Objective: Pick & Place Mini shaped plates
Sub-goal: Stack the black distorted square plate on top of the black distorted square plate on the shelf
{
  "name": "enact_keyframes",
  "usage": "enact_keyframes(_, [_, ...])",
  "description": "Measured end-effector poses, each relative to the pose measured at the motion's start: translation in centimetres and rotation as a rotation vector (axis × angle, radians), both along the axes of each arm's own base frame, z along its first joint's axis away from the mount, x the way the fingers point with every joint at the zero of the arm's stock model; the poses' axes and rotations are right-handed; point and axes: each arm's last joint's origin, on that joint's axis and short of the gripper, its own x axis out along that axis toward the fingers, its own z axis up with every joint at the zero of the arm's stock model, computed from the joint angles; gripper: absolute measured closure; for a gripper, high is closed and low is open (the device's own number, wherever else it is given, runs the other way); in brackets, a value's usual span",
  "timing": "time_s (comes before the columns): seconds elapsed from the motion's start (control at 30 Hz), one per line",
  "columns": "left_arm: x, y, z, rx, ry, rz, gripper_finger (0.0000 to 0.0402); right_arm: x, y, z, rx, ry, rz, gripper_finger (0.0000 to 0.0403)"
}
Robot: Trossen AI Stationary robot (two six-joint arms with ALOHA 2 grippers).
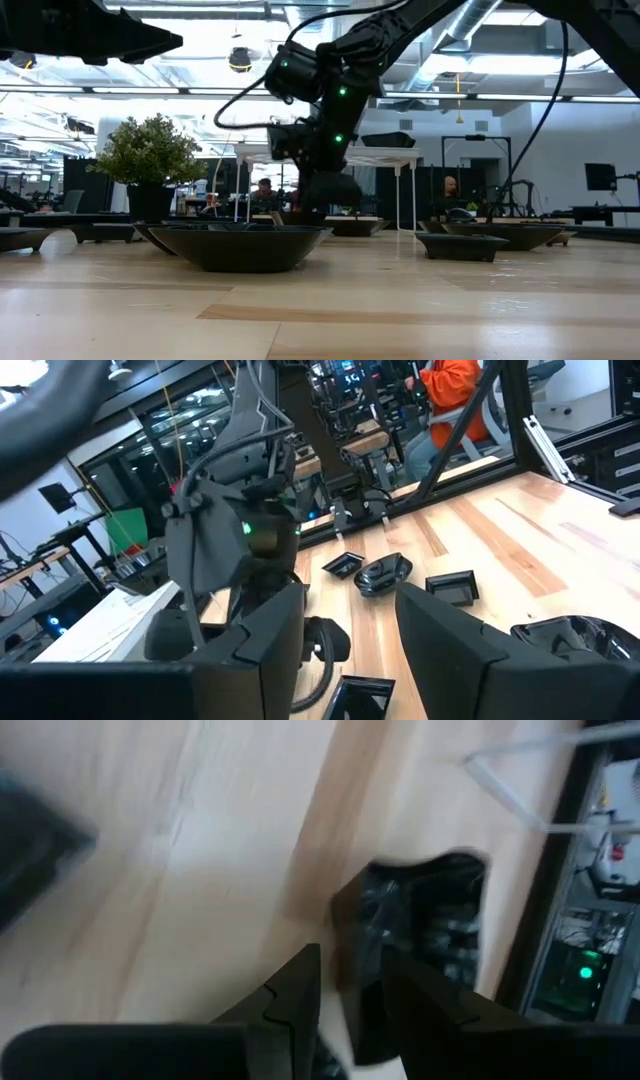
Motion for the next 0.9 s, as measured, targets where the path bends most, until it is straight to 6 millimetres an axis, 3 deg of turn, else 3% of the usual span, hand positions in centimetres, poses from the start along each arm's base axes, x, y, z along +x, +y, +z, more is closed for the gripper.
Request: enact_keyframes(0.9, [0.0, 0.0, 0.0, -0.001, -0.003, 0.000, 0.0239, 0.0, -1.6, -0.4, -0.013, 0.018, 0.021, 0.0301])
